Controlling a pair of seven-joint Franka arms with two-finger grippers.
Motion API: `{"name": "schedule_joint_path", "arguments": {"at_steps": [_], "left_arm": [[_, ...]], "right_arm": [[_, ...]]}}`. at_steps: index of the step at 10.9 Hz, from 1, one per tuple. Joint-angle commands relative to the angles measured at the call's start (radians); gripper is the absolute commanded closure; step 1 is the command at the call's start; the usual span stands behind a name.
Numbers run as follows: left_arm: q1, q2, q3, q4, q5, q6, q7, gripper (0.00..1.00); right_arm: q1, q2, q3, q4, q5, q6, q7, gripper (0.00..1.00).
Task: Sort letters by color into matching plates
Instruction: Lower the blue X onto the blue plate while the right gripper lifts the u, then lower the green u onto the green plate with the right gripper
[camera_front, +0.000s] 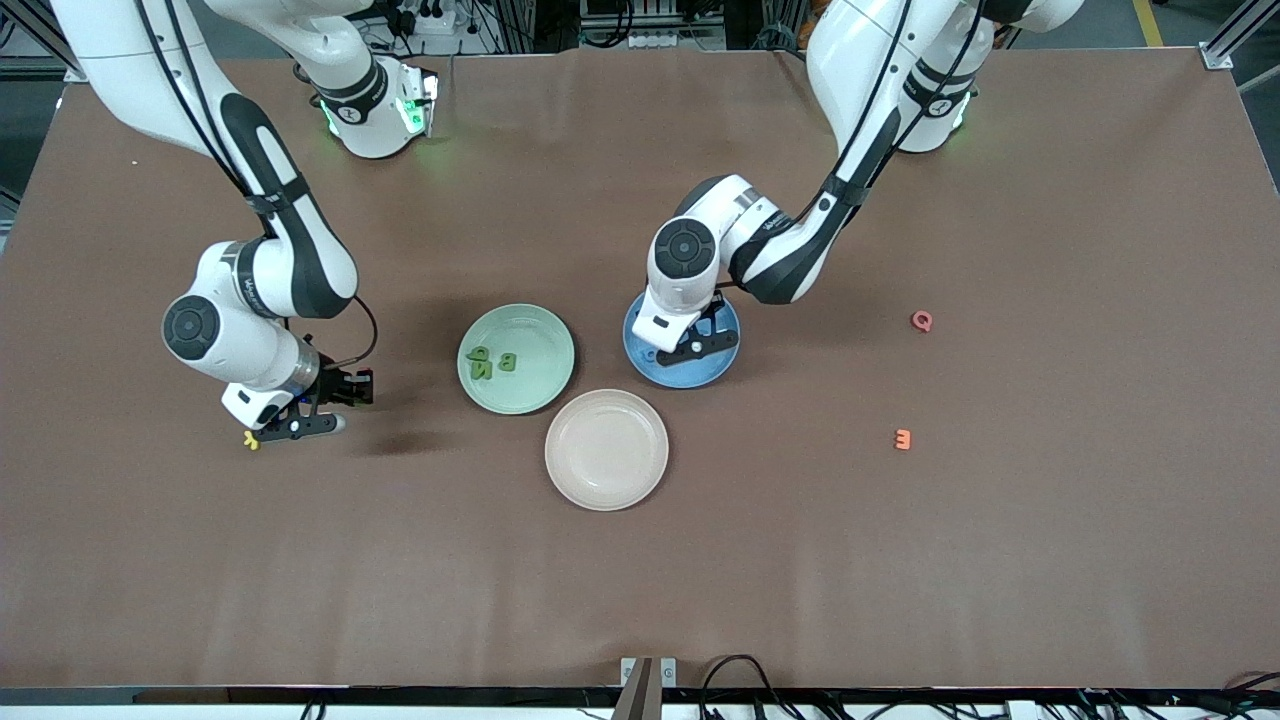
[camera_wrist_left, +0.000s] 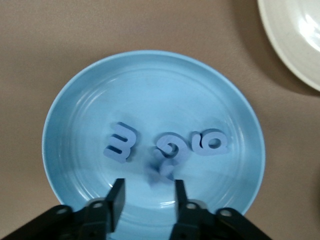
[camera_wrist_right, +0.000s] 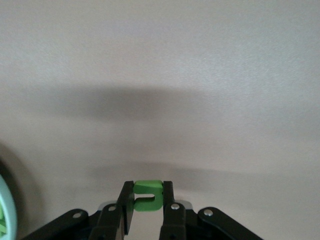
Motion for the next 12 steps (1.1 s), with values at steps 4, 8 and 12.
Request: {"name": "schedule_joint_path", "arguments": {"at_steps": [4,8,12], "left_arm": [[0.003,-0.008,0.004,0.056,0.024,-0.002,-0.024,0.0],[0.014,-0.075,0.024,0.054,0.026,-0.054,0.048,0.0],[0.056,-0.153,0.036,0.051,0.026,-0.137,0.204,0.0]], "right_arm": [[0.133,-0.021,0.006,0.01,0.025,-0.017,0.314,0.86],[0.256,-0.018,0.006,0.015,0.025,-0.029,0.513,0.87],[0.366,-0.003,0.009,0.02,0.025,-0.049,0.668,0.87]]}}
